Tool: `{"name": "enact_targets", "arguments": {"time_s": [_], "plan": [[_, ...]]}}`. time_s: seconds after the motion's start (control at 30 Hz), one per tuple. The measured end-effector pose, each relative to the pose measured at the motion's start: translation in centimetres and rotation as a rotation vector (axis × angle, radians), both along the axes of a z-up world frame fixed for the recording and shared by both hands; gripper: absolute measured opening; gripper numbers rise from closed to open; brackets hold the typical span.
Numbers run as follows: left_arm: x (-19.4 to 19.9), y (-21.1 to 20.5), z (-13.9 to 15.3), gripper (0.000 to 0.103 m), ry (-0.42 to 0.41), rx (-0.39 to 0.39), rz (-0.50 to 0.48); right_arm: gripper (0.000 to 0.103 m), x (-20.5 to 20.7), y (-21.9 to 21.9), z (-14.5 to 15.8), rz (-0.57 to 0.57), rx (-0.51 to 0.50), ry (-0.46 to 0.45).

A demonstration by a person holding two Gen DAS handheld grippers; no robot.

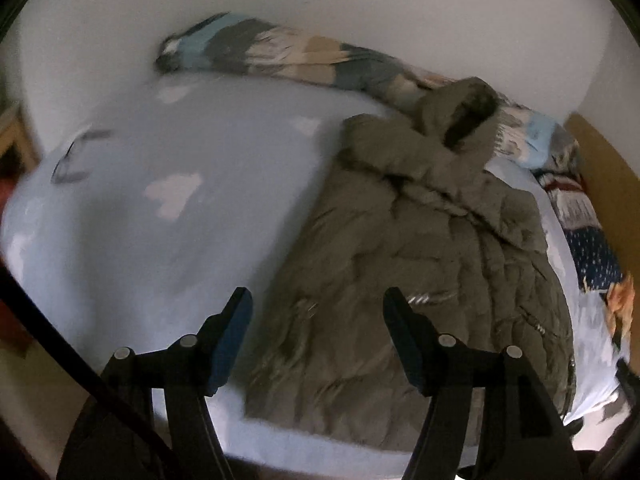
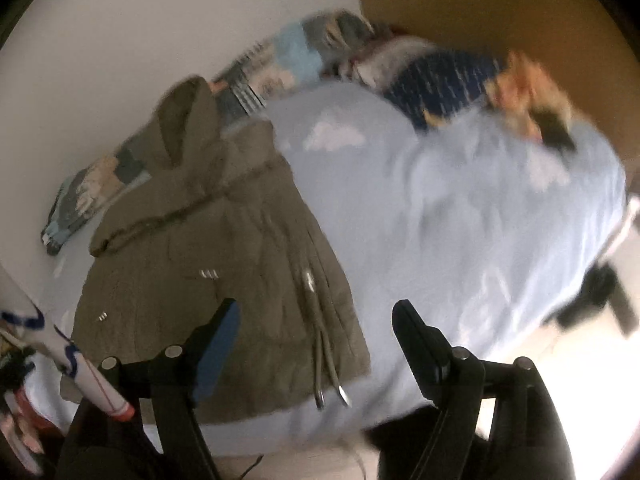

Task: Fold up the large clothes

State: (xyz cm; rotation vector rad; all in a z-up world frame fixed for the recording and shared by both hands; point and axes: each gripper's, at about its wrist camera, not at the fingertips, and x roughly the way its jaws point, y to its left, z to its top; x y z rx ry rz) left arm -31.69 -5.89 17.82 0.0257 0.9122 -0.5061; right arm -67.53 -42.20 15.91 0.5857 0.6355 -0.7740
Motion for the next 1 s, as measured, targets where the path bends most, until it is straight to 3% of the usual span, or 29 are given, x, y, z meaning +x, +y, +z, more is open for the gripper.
{"name": "enact_targets", "arguments": {"time_s": [0.17, 0.43, 0.67, 0.83, 1.0], "plan": [[1.7, -7.9, 1.5, 0.067, -0.085, 0.044, -0.087, 0.058, 5.2, 0.2, 2.4, 0.124, -0.045, -0.035], [7.4, -18.5, 0.3, 0.072, -0.187, 0.114, -0.104, 0.055, 18.8, -2.0, 2.7, 0.216, -0.027, -0.053], [14.7, -24.6, -5.4, 0.072, -0.111, 0.150, -0.081, 0.055, 29.7, -7.5, -0.8, 0.232, -0.023, 0.011], [18.0, -25.3, -9.1, 0.076, 0.030, 0.157, -0.072, 0.055, 33.2, -10.6, -5.0, 0.226, 0.040, 0.114], [18.0, -26.2, -9.2, 0.076, 0.011, 0.205, -0.100, 0.059, 34.1, -13.0, -8.7, 0.196, 0.188, 0.120]]}}
